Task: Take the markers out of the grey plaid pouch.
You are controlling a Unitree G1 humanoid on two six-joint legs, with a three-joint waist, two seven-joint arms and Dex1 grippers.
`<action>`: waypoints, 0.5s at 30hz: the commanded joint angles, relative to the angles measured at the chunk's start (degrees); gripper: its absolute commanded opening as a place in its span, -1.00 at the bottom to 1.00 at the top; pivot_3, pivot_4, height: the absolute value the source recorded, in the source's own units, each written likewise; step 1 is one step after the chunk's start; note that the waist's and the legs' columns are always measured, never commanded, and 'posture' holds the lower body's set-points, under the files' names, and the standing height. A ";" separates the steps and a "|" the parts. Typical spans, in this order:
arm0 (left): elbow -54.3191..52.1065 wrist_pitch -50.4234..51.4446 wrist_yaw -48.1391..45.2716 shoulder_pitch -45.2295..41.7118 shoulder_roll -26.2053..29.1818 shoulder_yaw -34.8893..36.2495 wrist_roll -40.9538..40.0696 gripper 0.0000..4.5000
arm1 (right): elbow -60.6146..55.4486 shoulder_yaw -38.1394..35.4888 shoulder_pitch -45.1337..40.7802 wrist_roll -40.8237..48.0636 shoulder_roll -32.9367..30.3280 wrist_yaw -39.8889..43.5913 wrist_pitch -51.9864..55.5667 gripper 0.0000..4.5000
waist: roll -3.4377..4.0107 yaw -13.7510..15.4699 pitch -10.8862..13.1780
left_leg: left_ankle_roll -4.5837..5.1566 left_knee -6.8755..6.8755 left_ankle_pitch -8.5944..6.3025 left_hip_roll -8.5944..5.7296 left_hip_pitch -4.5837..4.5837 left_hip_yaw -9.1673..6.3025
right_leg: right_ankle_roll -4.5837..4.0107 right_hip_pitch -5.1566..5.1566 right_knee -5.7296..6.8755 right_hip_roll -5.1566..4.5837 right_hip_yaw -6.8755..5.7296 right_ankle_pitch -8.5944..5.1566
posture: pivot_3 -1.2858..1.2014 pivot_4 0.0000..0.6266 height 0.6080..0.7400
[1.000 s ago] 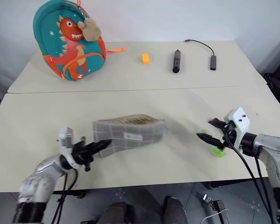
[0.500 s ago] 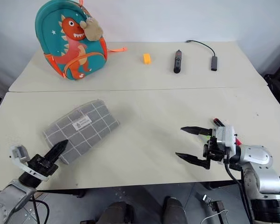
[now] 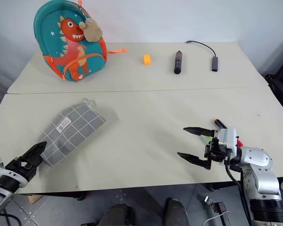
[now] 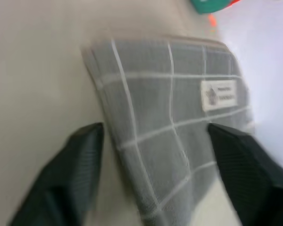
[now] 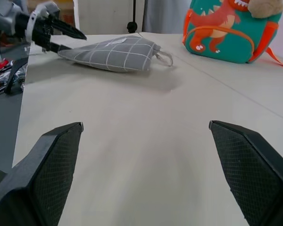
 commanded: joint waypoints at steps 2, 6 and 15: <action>-1.10 -13.87 -26.99 13.56 10.33 0.89 27.12 0.98 | -1.26 -1.66 -0.64 1.25 -0.99 -0.23 0.17 1.00 | -0.12 -0.44 0.04 | -0.12 -0.08 -0.06 0.05 -0.01 0.23 | -0.24 -0.27 0.04 0.06 0.00 -0.13 | 0.03 -0.52 1.00; 3.85 -34.51 -48.23 15.82 10.48 2.25 39.62 0.98 | -2.19 -2.08 -0.93 2.06 -2.47 0.95 1.72 1.00 | 0.00 -0.20 0.07 | -0.12 -0.40 -0.06 0.11 -0.08 1.19 | -0.24 -0.72 0.09 0.08 0.05 -0.13 | 0.03 -0.52 1.00; 2.87 -51.05 -58.08 5.82 14.12 -3.41 57.08 0.98 | 3.01 -2.58 -1.22 0.10 -7.69 6.96 -1.53 1.00 | -0.09 0.05 0.15 | -0.12 -0.56 -0.08 0.26 -0.05 1.45 | -0.12 -0.80 0.04 0.07 -0.01 -0.07 | 0.03 -0.52 1.00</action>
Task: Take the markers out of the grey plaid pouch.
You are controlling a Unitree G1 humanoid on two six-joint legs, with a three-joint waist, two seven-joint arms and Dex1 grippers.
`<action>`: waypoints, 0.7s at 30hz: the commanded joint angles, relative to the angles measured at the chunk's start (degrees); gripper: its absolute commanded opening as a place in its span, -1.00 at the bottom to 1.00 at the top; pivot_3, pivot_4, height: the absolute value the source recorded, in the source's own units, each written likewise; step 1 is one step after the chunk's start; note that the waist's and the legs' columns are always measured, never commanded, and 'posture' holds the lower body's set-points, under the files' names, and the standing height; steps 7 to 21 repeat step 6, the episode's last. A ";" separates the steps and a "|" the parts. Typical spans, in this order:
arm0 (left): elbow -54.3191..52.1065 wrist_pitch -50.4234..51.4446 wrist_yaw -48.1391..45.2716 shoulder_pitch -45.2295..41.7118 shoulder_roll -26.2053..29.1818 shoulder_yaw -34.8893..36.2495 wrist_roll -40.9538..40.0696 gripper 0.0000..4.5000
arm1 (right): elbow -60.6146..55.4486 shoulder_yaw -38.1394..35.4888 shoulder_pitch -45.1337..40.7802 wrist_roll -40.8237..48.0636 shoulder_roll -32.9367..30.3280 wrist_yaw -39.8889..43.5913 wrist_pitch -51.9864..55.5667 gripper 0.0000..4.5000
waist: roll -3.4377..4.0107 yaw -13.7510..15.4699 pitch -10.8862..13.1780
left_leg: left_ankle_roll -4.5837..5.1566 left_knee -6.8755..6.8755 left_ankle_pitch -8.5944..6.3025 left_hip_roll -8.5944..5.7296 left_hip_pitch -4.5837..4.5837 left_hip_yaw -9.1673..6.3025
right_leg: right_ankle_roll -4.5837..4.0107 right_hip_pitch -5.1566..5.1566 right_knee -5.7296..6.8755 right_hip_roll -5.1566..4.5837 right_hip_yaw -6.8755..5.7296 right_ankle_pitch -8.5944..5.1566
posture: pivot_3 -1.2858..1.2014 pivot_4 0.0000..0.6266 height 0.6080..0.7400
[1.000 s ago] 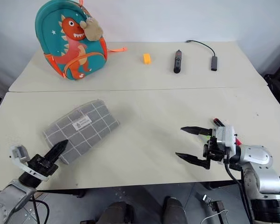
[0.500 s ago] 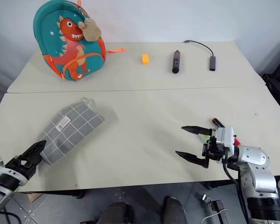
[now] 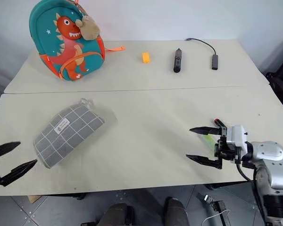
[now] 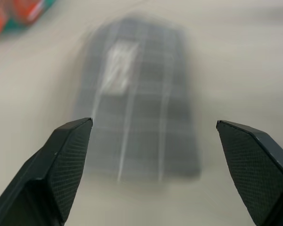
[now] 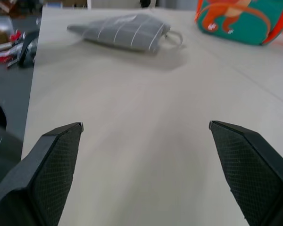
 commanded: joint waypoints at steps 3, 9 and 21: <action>3.30 -7.34 0.93 -4.19 -2.89 -4.37 9.03 0.98 | 1.06 -0.63 0.15 -1.07 0.48 -0.05 -2.98 1.00 | 0.02 -0.87 0.02 | -0.01 -0.12 0.01 0.11 0.06 0.16 | 0.02 -0.06 -0.01 0.07 -0.03 0.01 | 0.03 -0.52 1.00; 2.89 -9.63 2.63 -6.56 -6.69 -6.60 10.38 0.98 | 3.34 -1.12 -0.29 -2.43 1.34 -2.49 -3.97 1.00 | 0.01 -1.26 0.03 | -0.02 -0.14 0.00 0.16 0.08 0.22 | 0.02 -0.06 -0.01 0.07 -0.11 0.01 | 0.03 -0.52 1.00; 2.89 -9.63 2.63 -6.56 -6.69 -6.60 10.38 0.98 | 3.34 -1.12 -0.29 -2.43 1.34 -2.49 -3.97 1.00 | 0.01 -1.26 0.03 | -0.02 -0.14 0.00 0.16 0.08 0.22 | 0.02 -0.06 -0.01 0.07 -0.11 0.01 | 0.03 -0.52 1.00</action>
